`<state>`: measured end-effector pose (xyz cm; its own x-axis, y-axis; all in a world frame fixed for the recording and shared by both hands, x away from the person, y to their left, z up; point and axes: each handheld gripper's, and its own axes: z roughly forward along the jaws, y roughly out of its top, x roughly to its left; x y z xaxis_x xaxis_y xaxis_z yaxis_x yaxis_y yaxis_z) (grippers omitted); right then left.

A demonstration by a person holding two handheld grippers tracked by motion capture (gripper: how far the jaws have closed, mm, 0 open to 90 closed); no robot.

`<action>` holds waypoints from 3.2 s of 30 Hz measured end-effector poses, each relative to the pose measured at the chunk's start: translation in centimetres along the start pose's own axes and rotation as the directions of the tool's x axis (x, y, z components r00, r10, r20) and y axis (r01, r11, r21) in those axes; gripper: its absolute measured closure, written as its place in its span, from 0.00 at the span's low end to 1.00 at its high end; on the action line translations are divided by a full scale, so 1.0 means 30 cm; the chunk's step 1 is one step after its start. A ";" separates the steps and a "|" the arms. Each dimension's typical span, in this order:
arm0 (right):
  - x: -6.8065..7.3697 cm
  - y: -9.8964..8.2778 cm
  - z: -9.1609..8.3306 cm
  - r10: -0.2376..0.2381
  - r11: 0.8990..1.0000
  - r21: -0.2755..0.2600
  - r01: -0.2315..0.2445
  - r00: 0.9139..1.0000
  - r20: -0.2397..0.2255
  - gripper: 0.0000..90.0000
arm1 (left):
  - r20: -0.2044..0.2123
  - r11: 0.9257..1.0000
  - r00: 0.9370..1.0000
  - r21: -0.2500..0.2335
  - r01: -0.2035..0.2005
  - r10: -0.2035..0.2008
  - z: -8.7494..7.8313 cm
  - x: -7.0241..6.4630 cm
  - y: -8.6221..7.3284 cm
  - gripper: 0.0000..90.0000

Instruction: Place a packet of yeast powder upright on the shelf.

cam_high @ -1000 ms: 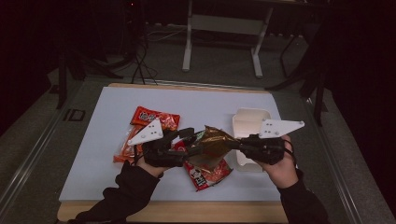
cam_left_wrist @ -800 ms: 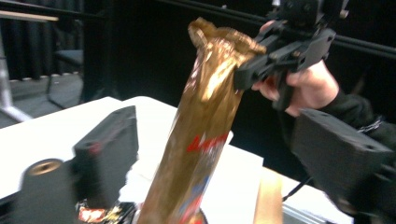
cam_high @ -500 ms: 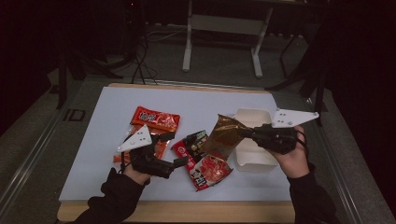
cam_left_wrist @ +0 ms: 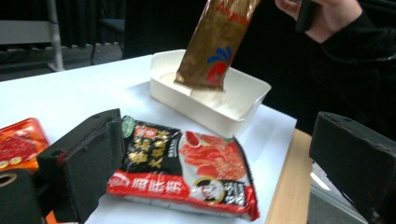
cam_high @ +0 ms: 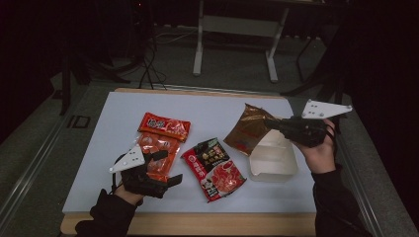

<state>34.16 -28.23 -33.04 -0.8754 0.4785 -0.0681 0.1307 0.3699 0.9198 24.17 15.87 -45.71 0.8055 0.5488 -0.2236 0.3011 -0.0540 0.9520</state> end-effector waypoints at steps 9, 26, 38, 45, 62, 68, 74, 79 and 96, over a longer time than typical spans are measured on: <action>-0.070 0.001 -0.024 -0.046 0.999 -0.015 0.047 0.997 0.067 0.99 | -0.024 1.000 1.000 -0.001 0.007 -0.007 -0.008 0.013 -0.050 0.05; -0.232 -0.014 -0.045 -0.054 0.998 -0.017 0.057 0.985 0.167 0.99 | -0.029 1.000 0.999 0.002 0.016 -0.016 -0.007 0.033 -0.095 0.05; -0.328 -0.058 -0.010 -0.059 0.998 0.009 0.058 0.978 0.200 0.99 | -0.035 0.999 0.999 -0.004 0.032 -0.032 -0.006 0.045 -0.102 0.05; -0.363 -0.096 0.033 -0.063 0.998 0.045 0.054 0.972 0.228 0.99 | -0.027 0.999 0.999 -0.005 0.040 -0.040 -0.004 0.047 -0.105 0.05; -0.377 -0.122 0.103 -0.028 0.999 0.047 0.019 0.981 0.191 0.99 | -0.022 0.998 0.998 -0.003 0.055 -0.055 -0.003 0.052 -0.111 0.05; -0.376 -0.123 0.123 -0.006 1.000 0.030 0.001 0.988 0.156 0.99 | -0.022 0.998 0.998 -0.003 0.059 -0.059 -0.004 0.054 -0.113 0.05; -0.378 -0.143 0.134 0.028 0.999 0.017 -0.030 0.990 0.139 0.99 | -0.021 0.998 0.998 -0.005 0.060 -0.060 -0.004 0.054 -0.114 0.05; -0.378 -0.170 0.164 0.025 0.996 0.076 -0.036 0.990 0.141 0.99 | -0.020 0.998 0.998 -0.005 0.065 -0.065 -0.003 0.055 -0.115 0.05; -0.362 -0.173 0.102 0.132 0.990 0.020 -0.138 0.973 0.188 0.76 | -0.028 0.998 0.997 -0.004 0.069 -0.069 -0.002 0.056 -0.115 0.05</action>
<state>44.42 -32.90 -38.26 -0.7472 0.6644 -0.0174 0.2596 0.3158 0.9126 24.44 17.02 -49.34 0.7683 0.5740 -0.2831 0.3538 -0.0123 0.9352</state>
